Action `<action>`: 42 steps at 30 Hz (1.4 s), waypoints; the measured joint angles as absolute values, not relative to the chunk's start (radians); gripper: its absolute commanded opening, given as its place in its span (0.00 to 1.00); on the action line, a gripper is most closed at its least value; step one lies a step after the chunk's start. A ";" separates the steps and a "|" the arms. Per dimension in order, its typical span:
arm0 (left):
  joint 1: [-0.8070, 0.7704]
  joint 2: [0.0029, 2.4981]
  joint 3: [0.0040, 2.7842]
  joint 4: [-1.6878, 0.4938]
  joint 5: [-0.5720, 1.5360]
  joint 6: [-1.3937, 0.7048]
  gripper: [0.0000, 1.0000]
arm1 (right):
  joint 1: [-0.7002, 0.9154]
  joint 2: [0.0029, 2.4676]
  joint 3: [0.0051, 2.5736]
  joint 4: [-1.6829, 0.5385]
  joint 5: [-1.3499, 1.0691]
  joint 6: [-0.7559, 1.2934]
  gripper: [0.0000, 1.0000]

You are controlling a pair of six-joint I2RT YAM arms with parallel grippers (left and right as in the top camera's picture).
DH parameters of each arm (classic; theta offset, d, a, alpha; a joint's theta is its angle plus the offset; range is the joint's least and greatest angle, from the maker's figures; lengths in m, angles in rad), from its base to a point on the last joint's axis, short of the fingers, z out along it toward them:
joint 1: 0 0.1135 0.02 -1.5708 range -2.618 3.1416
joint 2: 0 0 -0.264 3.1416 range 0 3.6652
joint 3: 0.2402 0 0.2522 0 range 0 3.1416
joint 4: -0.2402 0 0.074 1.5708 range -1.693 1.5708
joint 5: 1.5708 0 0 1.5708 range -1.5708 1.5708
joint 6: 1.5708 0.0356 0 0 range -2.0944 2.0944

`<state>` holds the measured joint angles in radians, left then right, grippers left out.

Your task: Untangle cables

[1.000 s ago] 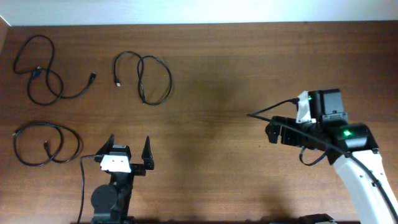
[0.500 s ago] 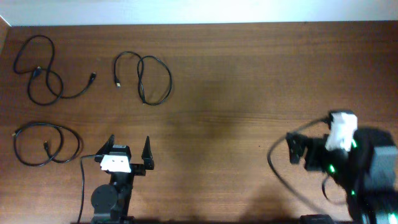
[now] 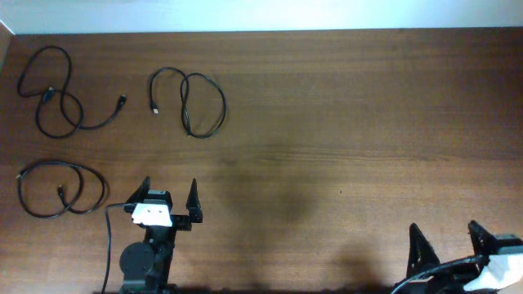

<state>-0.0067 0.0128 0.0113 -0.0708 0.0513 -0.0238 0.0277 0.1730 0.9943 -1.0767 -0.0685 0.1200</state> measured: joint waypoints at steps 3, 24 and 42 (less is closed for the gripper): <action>-0.007 0.013 0.011 -0.071 0.051 -0.024 0.99 | 0.027 0.086 0.913 -1.011 -0.054 0.120 0.98; -0.007 0.012 0.011 -0.071 0.051 -0.024 0.99 | 0.028 0.013 0.091 -0.073 -0.136 0.131 0.99; -0.007 0.012 0.011 -0.071 0.051 -0.024 0.99 | 0.028 0.012 0.014 -0.065 -0.137 0.108 0.99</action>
<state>-0.0067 0.0120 0.0113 -0.0708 0.0513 -0.0238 0.0277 0.0120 0.0139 -0.0650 -0.1368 0.1078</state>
